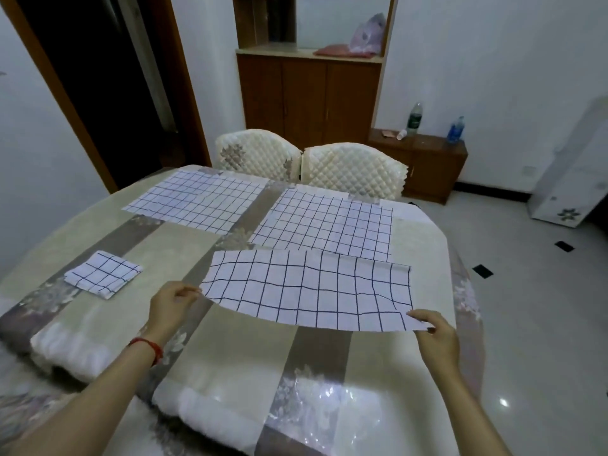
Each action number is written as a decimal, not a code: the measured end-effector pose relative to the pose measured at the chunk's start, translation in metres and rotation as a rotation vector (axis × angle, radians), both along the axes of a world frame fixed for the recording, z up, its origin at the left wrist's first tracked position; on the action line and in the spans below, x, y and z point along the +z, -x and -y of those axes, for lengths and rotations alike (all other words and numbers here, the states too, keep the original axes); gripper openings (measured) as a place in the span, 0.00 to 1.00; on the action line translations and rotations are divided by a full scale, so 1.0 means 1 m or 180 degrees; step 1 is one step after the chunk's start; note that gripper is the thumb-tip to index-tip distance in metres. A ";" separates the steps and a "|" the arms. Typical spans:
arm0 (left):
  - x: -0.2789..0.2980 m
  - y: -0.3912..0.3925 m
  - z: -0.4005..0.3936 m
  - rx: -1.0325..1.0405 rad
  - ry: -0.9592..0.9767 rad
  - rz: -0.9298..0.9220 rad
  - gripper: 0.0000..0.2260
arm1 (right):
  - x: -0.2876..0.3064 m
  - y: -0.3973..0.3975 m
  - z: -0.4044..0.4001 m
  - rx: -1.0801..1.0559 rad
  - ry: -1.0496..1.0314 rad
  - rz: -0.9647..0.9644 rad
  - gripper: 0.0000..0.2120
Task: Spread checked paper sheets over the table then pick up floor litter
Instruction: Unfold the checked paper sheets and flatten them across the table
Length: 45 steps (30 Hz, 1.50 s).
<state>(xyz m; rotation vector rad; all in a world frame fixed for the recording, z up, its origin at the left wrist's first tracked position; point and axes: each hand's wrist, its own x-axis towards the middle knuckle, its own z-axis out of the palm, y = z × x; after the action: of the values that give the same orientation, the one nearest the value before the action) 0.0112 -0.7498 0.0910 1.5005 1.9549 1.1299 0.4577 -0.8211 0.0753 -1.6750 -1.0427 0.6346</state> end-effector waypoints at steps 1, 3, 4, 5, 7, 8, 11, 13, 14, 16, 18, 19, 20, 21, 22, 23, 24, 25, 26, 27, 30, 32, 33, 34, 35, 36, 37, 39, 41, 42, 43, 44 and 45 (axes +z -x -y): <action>-0.007 0.001 0.001 0.0017 0.0083 -0.0006 0.05 | -0.004 0.002 0.004 -0.0016 0.0053 0.0053 0.20; -0.017 0.003 0.002 0.0021 0.0209 -0.0019 0.05 | -0.013 0.007 0.011 -0.0063 0.0191 0.0160 0.22; -0.021 0.003 0.002 -0.0020 0.0259 0.0009 0.04 | -0.018 0.009 0.014 -0.0104 0.0263 0.0198 0.22; -0.026 0.005 0.002 -0.0082 0.0313 0.0075 0.04 | -0.023 0.013 0.017 -0.0159 0.0329 0.0223 0.22; -0.034 0.010 0.001 -0.0189 0.0450 0.0191 0.04 | -0.033 0.023 0.025 -0.0281 0.0438 0.0239 0.21; -0.037 0.015 0.000 -0.0214 0.0500 0.0226 0.05 | -0.038 0.029 0.029 -0.0325 0.0480 0.0226 0.21; -0.043 0.028 -0.004 -0.0283 0.0654 0.0353 0.05 | -0.052 0.052 0.039 -0.0431 0.0597 0.0117 0.17; -0.046 0.040 -0.006 -0.0335 0.0823 0.0459 0.05 | -0.060 0.068 0.045 -0.0496 0.0694 0.0009 0.16; -0.047 0.047 -0.008 -0.0386 0.0896 0.0432 0.05 | -0.063 0.075 0.048 -0.0527 0.0738 -0.0027 0.16; -0.051 0.060 -0.011 -0.0512 0.1015 0.0265 0.06 | -0.067 0.088 0.055 -0.0607 0.0791 -0.0046 0.15; -0.056 0.069 -0.011 -0.0635 0.1099 0.0182 0.06 | -0.068 0.097 0.063 -0.0686 0.0827 -0.0049 0.14; -0.060 0.072 -0.010 -0.0711 0.1134 0.0167 0.06 | -0.068 0.101 0.067 -0.0728 0.0851 -0.0060 0.13; -0.063 0.074 -0.009 -0.0786 0.1182 0.0175 0.06 | -0.067 0.103 0.070 -0.0771 0.0876 -0.0065 0.13; -0.067 0.076 -0.008 -0.0853 0.1246 0.0189 0.06 | -0.067 0.104 0.074 -0.0805 0.0905 -0.0059 0.12; -0.071 0.077 -0.008 -0.0906 0.1310 0.0200 0.06 | -0.066 0.105 0.076 -0.0825 0.0941 -0.0039 0.12; -0.075 0.078 -0.007 -0.0944 0.1356 0.0181 0.06 | -0.066 0.105 0.079 -0.0835 0.0980 -0.0008 0.11; -0.079 0.079 -0.007 -0.0965 0.1378 0.0139 0.06 | -0.067 0.104 0.081 -0.0845 0.1016 0.0027 0.11; -0.083 0.079 -0.007 -0.0974 0.1385 0.0108 0.06 | -0.067 0.103 0.083 -0.0861 0.1047 0.0055 0.12; -0.086 0.080 -0.006 -0.0966 0.1390 0.0109 0.05 | -0.068 0.102 0.084 -0.0875 0.1078 0.0079 0.11; -0.089 0.080 -0.005 -0.0950 0.1411 0.0138 0.05 | -0.069 0.100 0.086 -0.0877 0.1109 0.0100 0.12; -0.096 0.084 -0.001 -0.0925 0.1494 0.0162 0.05 | -0.072 0.097 0.089 -0.0830 0.1184 0.0148 0.12; -0.099 0.088 0.003 -0.0929 0.1496 0.0131 0.05 | -0.074 0.095 0.091 -0.0790 0.1212 0.0230 0.12; -0.100 0.089 0.004 -0.0936 0.1489 0.0119 0.05 | -0.075 0.094 0.092 -0.0763 0.1231 0.0301 0.12; -0.100 0.090 0.005 -0.0942 0.1484 0.0092 0.05 | -0.076 0.092 0.093 -0.0737 0.1254 0.0372 0.12; -0.100 0.090 0.006 -0.0928 0.1476 0.0042 0.05 | -0.076 0.091 0.095 -0.0721 0.1280 0.0435 0.12; -0.099 0.091 0.007 -0.0895 0.1454 -0.0029 0.05 | -0.077 0.089 0.096 -0.0723 0.1303 0.0499 0.11; -0.097 0.091 0.008 -0.0852 0.1411 -0.0118 0.06 | -0.077 0.087 0.097 -0.0747 0.1320 0.0568 0.11; -0.092 0.088 0.009 -0.0799 0.1287 -0.0326 0.08 | -0.076 0.083 0.095 -0.0826 0.1338 0.0682 0.12; -0.086 0.079 0.005 -0.0886 0.1116 -0.0730 0.08 | -0.070 0.083 0.084 -0.0884 0.1269 0.0741 0.13; -0.083 0.071 0.001 -0.0961 0.1028 -0.0886 0.09 | -0.067 0.086 0.075 -0.0872 0.1207 0.0754 0.13; -0.081 0.061 -0.004 -0.1037 0.0952 -0.0955 0.09 | -0.064 0.090 0.064 -0.0810 0.1142 0.0759 0.13; -0.080 0.048 -0.010 -0.1152 0.0867 -0.0979 0.10 | -0.062 0.096 0.052 -0.0691 0.1089 0.0760 0.13; -0.080 0.034 -0.016 -0.1316 0.0778 -0.0999 0.10 | -0.060 0.104 0.039 -0.0532 0.1062 0.0769 0.13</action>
<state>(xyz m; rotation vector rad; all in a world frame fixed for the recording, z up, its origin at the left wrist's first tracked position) -0.0225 -0.7338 0.0108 1.9105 1.7685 0.4872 0.3533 -0.8599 0.0154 -2.1482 -0.9888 0.5256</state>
